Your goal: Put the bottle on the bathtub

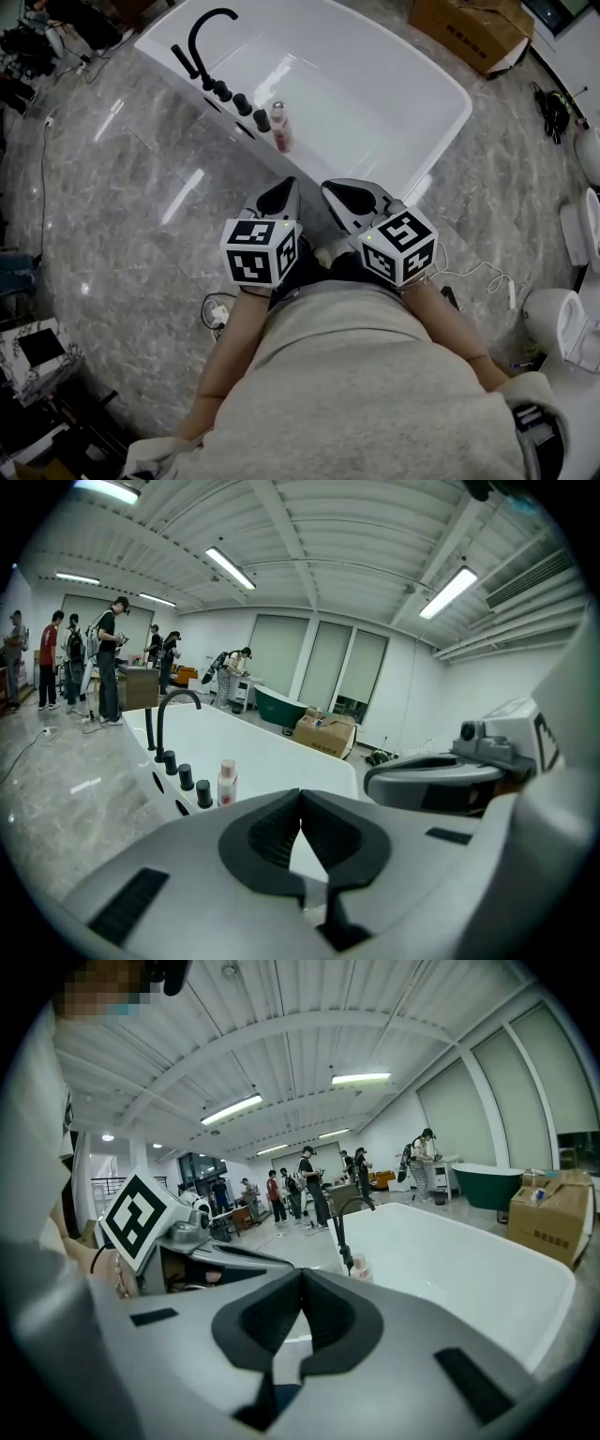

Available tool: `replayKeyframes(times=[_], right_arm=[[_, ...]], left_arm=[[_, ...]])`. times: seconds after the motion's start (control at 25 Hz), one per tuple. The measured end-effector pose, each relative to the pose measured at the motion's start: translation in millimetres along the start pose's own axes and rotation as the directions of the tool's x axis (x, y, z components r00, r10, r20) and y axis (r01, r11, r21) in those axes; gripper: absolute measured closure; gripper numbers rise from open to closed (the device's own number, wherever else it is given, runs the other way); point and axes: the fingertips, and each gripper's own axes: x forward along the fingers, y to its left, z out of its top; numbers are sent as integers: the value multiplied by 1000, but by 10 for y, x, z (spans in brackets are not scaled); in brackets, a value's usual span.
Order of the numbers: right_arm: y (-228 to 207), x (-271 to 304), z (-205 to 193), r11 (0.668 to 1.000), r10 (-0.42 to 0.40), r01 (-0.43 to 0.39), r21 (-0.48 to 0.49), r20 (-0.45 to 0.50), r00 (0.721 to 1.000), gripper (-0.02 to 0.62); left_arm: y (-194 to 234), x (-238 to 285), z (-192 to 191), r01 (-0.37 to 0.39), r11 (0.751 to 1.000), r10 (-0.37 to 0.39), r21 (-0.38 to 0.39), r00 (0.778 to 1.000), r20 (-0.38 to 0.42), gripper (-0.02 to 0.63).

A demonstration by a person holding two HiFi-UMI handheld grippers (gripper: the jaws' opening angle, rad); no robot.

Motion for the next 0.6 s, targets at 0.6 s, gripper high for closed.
replayKeyframes(times=[0.6], right_arm=[[117, -188, -101, 999, 42, -42, -1, 0, 999, 597]], left_arm=[[-217, -112, -183, 17, 1000, -17, -19, 1000, -13, 598]])
